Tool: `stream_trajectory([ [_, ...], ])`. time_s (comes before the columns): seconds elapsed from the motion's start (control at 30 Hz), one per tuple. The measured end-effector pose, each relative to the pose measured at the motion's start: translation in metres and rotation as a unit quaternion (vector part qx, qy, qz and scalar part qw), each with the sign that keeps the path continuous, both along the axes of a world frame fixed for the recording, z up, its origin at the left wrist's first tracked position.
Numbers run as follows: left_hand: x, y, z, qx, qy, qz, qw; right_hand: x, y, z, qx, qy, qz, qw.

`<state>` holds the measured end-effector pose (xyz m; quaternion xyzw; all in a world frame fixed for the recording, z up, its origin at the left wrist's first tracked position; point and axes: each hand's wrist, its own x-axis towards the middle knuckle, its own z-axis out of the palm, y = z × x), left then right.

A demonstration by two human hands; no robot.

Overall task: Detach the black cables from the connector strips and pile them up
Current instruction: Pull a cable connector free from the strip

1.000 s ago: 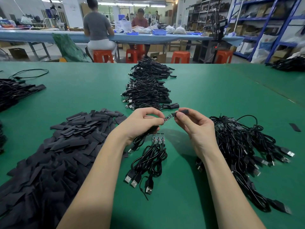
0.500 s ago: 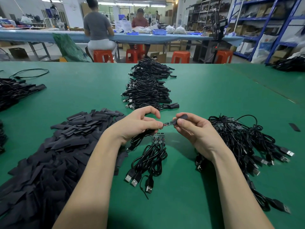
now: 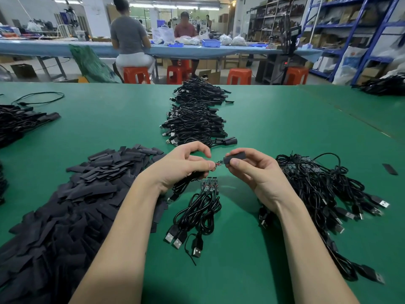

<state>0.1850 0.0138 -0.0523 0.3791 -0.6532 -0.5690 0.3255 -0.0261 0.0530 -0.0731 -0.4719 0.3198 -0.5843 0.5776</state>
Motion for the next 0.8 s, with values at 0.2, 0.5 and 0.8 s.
stream_trajectory([
  [0.2, -0.001, -0.001, 0.001, 0.010, 0.009, -0.017, 1.000, -0.001, 0.001, 0.000, 0.006, -0.028, 0.027, 0.999],
  [0.5, -0.008, -0.003, -0.001, -0.032, -0.009, 0.001, 0.999, 0.001, -0.002, -0.001, 0.015, -0.021, 0.031, 0.999],
  [0.8, -0.020, -0.006, -0.009, -0.169, -0.016, 0.050, 0.984, -0.001, -0.008, -0.004, 0.115, -0.094, -0.074, 0.986],
])
